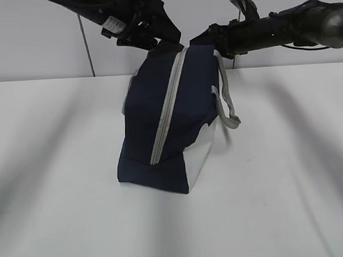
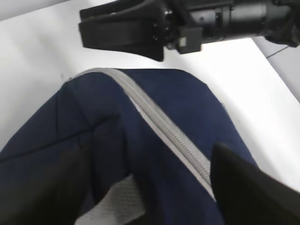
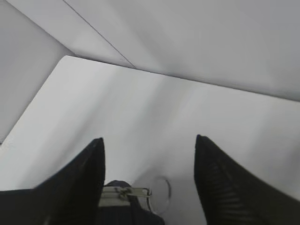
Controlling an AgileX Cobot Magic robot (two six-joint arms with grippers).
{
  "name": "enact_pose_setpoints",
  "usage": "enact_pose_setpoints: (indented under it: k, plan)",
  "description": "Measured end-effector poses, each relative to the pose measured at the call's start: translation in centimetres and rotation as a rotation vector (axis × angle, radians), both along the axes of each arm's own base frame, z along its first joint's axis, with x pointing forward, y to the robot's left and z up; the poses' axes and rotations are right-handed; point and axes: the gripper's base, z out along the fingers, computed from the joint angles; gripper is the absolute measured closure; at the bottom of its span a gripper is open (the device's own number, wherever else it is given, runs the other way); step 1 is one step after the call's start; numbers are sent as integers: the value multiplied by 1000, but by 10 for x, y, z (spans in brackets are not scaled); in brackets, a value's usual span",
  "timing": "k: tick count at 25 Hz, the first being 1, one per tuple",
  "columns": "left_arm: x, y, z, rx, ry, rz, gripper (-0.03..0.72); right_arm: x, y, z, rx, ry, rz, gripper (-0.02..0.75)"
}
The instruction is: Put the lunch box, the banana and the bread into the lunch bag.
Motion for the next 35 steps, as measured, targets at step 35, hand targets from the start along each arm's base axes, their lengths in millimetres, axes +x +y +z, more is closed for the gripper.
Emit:
enact_pose_setpoints:
  k: [35]
  plan:
    - [-148,112,100,424,31,252,198,-139,-5,175,-80,-233,-24,314]
